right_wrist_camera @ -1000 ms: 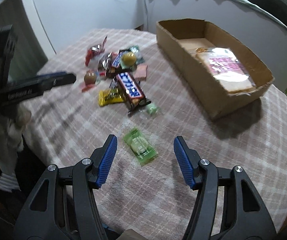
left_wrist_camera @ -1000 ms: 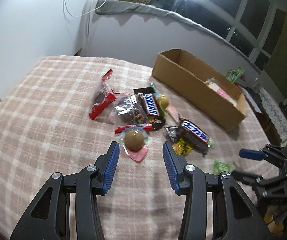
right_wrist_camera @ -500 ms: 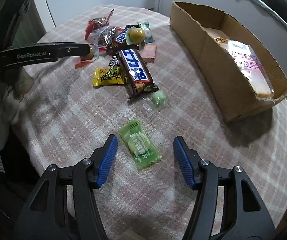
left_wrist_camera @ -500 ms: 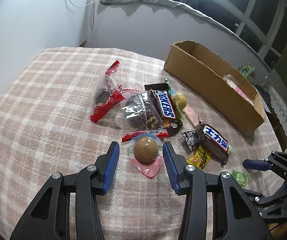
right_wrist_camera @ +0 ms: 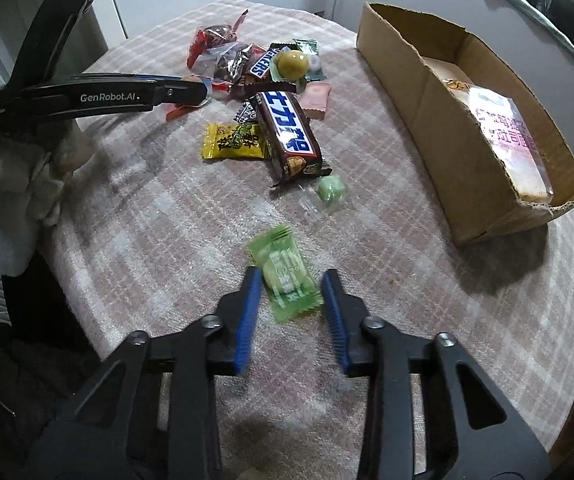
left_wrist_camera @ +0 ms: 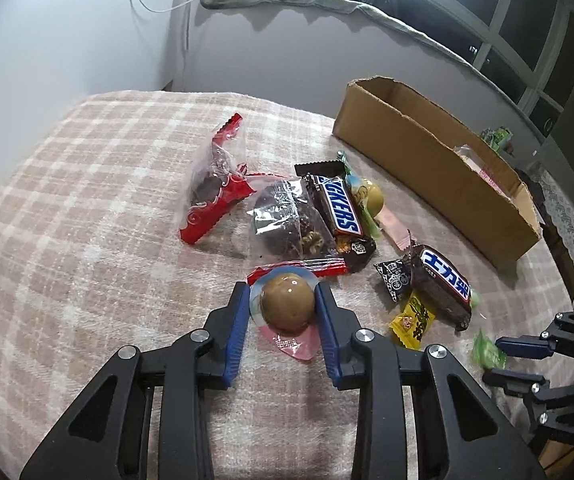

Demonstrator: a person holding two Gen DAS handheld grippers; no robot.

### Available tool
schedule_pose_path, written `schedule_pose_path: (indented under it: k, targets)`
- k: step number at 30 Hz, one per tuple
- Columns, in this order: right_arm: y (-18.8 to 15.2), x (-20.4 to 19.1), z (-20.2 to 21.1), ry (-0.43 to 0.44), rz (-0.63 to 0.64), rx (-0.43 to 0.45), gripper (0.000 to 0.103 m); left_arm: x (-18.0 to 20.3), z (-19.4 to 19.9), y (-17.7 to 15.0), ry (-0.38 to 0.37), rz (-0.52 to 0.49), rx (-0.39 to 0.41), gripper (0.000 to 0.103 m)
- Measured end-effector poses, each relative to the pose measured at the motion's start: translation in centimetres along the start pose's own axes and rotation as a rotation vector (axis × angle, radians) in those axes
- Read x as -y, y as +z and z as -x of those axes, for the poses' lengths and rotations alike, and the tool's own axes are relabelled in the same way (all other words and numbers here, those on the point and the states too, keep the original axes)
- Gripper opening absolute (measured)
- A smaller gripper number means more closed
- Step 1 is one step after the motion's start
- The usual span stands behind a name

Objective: Organize snacks
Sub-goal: 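Grasp the green candy with the right gripper while the left grasps the brown ball candy, then drop the green candy and brown ball candy into the box, opening both grippers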

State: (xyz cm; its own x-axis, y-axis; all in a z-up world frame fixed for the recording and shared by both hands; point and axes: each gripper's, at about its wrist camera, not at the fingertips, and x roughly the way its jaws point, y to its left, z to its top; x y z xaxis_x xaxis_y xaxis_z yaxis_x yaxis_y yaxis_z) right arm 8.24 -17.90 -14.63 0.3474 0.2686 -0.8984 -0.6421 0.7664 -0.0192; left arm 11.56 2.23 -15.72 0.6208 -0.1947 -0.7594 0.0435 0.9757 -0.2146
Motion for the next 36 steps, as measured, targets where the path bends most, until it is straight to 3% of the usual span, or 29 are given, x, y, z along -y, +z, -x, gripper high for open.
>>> schedule_pose_path:
  k: [21, 36]
  targets:
    - [-0.6, 0.9, 1.5, 0.016, -0.091, 0.054, 0.025, 0.8, 3.0, -0.4, -0.061, 0.006, 0.054, 0.027]
    - [2.5, 4.0, 7.3, -0.028, -0.151, 0.227, 0.025, 4.2, 5.8, 4.2, -0.141, -0.048, 0.163, 0.027]
